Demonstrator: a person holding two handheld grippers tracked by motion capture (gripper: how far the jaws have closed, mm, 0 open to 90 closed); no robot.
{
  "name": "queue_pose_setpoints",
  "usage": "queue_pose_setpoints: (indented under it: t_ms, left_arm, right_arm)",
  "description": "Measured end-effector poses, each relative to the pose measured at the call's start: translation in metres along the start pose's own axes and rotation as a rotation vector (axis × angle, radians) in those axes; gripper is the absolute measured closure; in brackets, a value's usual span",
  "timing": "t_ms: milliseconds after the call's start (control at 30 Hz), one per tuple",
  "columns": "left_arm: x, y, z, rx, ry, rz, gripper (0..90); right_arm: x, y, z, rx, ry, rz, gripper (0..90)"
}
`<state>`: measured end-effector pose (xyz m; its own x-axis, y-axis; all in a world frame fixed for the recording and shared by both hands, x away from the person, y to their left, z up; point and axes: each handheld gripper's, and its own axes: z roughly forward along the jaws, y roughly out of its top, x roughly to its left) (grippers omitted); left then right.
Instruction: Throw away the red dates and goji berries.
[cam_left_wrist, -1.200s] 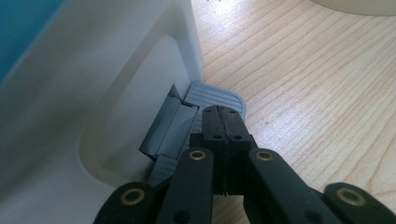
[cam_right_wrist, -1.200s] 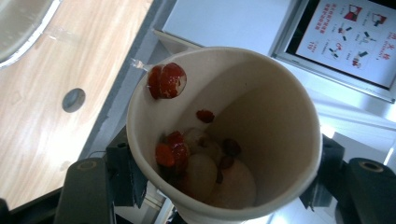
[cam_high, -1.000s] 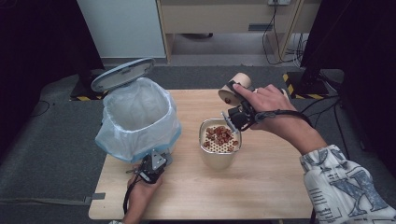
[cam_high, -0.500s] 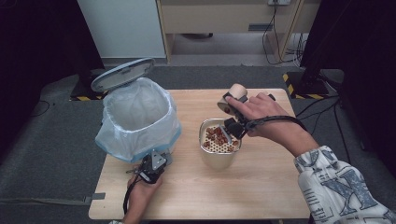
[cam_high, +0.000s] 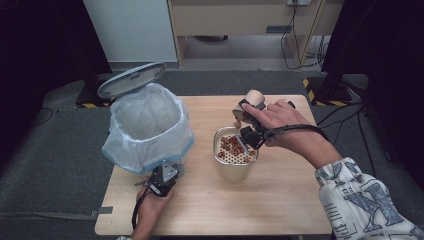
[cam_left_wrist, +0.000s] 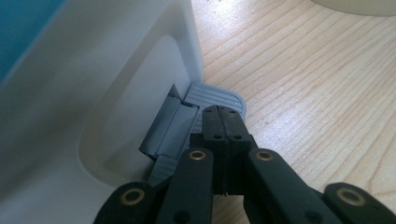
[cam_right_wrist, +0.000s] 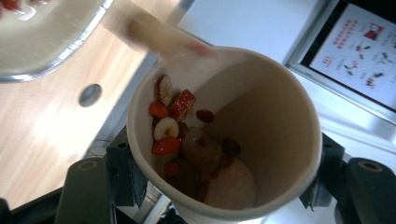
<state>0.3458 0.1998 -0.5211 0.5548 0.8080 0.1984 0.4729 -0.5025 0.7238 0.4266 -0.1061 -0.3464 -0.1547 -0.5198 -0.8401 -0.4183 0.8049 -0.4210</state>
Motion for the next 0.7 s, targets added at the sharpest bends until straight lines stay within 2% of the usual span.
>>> queue_pose_setpoints:
  t_ms: [67,167,267,467,700]
  left_arm:
    - [0.000,0.000,0.000,0.002,0.001,0.000,89.8]
    - [0.000,0.000,0.000,0.001,0.000,0.000,89.8]
    - [0.000,0.000,0.000,0.000,0.002,0.000,89.8]
    - [0.000,0.000,0.000,0.000,0.000,-0.002,89.8]
    - [0.000,0.000,0.000,-0.001,0.000,-0.002,89.8]
  right_arm:
    - [-0.006,-0.004,-0.002,0.007,-0.016,0.023,32.5]
    - [-0.001,-0.002,-0.002,0.009,0.005,-0.008,32.5]
    - [0.001,-0.002,-0.001,0.005,0.007,0.004,32.3]
    - [0.000,-0.008,-0.001,-0.008,0.014,0.064,32.0]
    - [-0.001,-0.012,0.000,-0.038,0.015,0.173,32.0]
